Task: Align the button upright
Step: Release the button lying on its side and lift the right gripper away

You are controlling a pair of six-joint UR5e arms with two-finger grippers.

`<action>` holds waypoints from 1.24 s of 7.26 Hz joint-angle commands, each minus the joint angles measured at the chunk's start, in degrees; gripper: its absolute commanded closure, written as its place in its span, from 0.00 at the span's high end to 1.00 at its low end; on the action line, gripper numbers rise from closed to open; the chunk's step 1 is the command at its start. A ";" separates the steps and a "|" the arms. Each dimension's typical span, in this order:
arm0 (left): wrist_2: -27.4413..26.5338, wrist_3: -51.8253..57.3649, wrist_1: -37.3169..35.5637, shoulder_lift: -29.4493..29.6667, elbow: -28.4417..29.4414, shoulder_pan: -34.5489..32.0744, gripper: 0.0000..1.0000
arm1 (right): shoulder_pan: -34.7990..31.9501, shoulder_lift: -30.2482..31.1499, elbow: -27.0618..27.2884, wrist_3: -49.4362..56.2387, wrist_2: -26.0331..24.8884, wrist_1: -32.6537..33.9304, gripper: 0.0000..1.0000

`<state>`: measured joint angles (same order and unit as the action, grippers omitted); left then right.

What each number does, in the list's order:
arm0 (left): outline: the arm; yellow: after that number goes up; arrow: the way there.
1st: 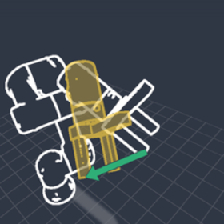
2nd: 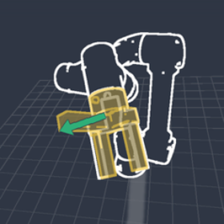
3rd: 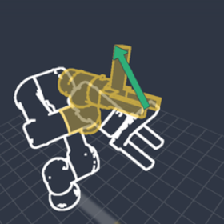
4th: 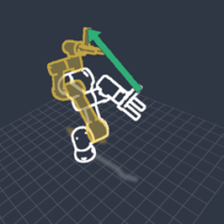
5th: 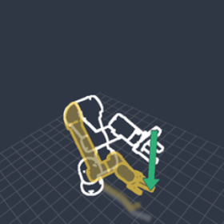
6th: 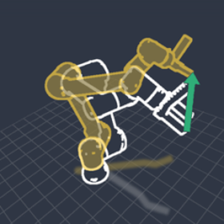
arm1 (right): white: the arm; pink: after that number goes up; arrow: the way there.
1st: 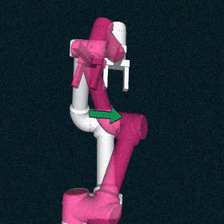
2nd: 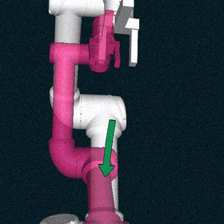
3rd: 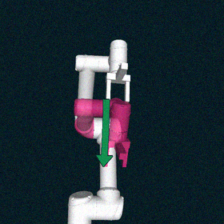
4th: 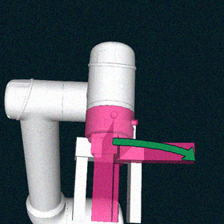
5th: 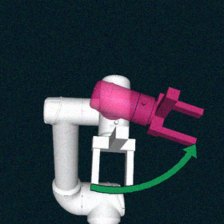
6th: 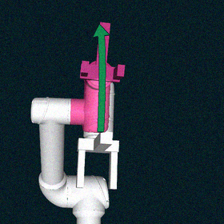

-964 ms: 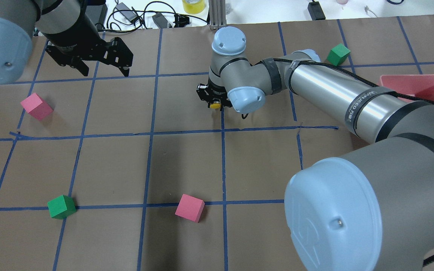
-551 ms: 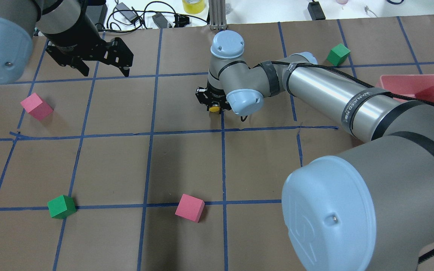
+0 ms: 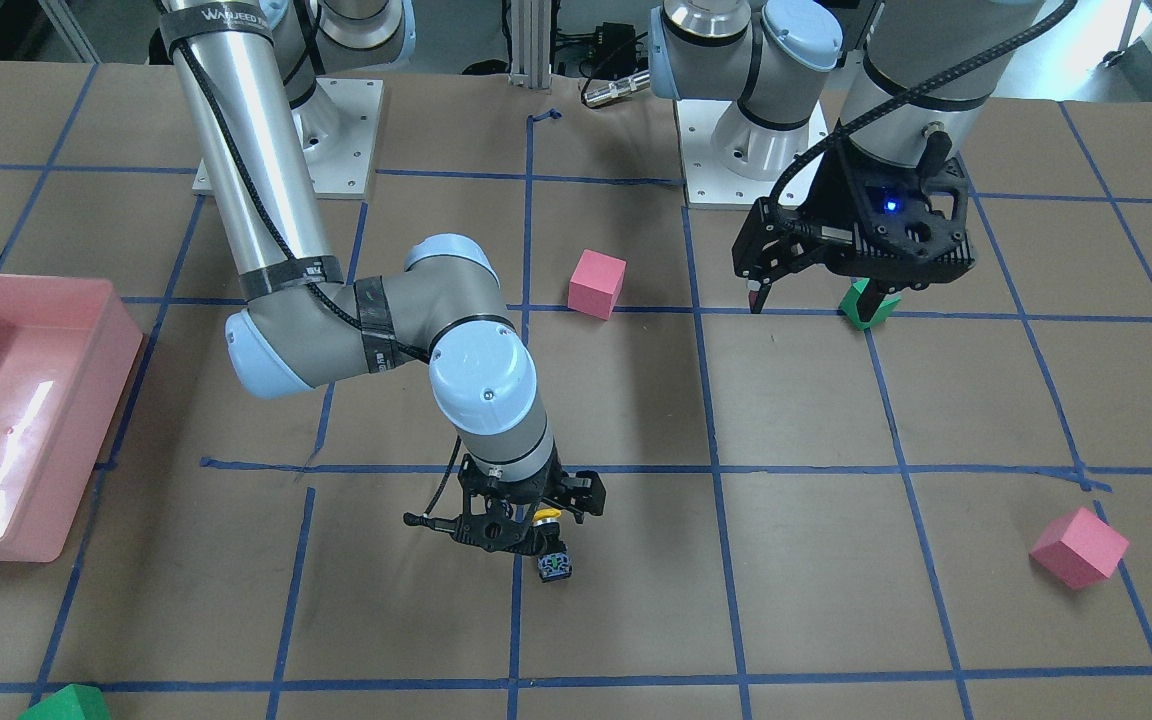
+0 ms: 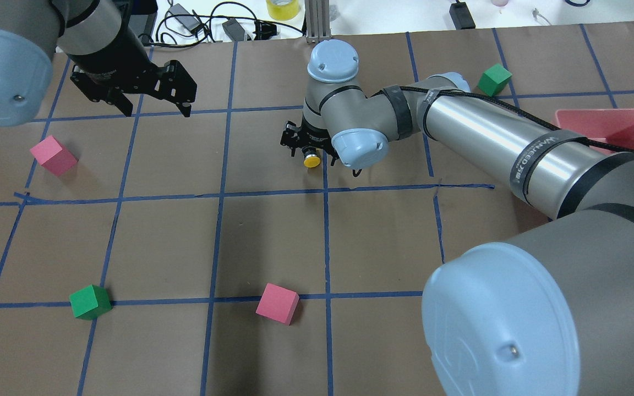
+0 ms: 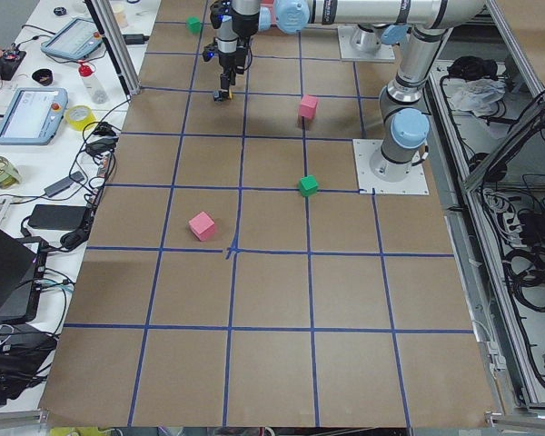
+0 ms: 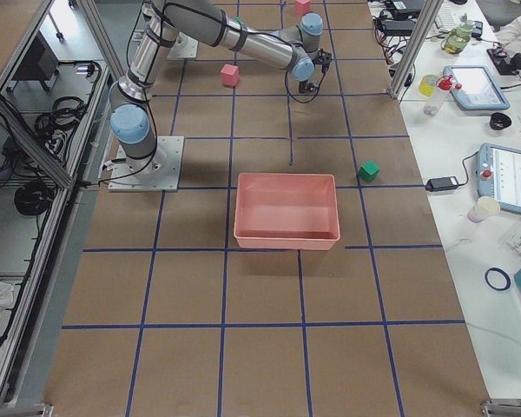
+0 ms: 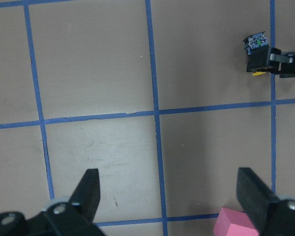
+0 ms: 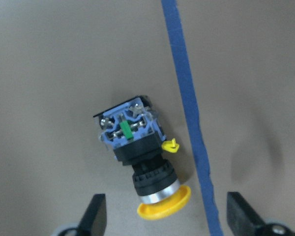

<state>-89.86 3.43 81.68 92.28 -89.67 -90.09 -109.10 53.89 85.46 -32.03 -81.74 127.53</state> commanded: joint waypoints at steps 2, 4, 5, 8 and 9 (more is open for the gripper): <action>0.47 -1.40 -0.03 0.00 -0.77 -0.53 1.00 | 0.99 7.87 1.63 10.80 -1.31 -2.99 1.00; 0.56 -7.38 -9.19 0.18 -5.23 -2.01 1.00 | 6.15 15.85 3.47 15.38 -3.15 -12.51 1.00; 0.12 -7.56 -16.39 0.09 -9.26 -4.37 1.00 | 10.70 19.81 3.66 21.25 -3.07 -17.53 1.00; 0.03 -8.35 -41.95 1.23 -21.91 -8.88 1.00 | 15.14 31.95 3.31 25.50 -2.02 -28.47 1.00; 0.03 -8.79 -51.52 1.84 -27.00 -9.40 1.00 | 15.14 32.06 3.74 29.27 -2.28 -28.65 1.00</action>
<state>-89.84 -4.93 41.81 93.50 -110.52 -98.70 -94.20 84.19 88.97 -6.79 -83.94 100.22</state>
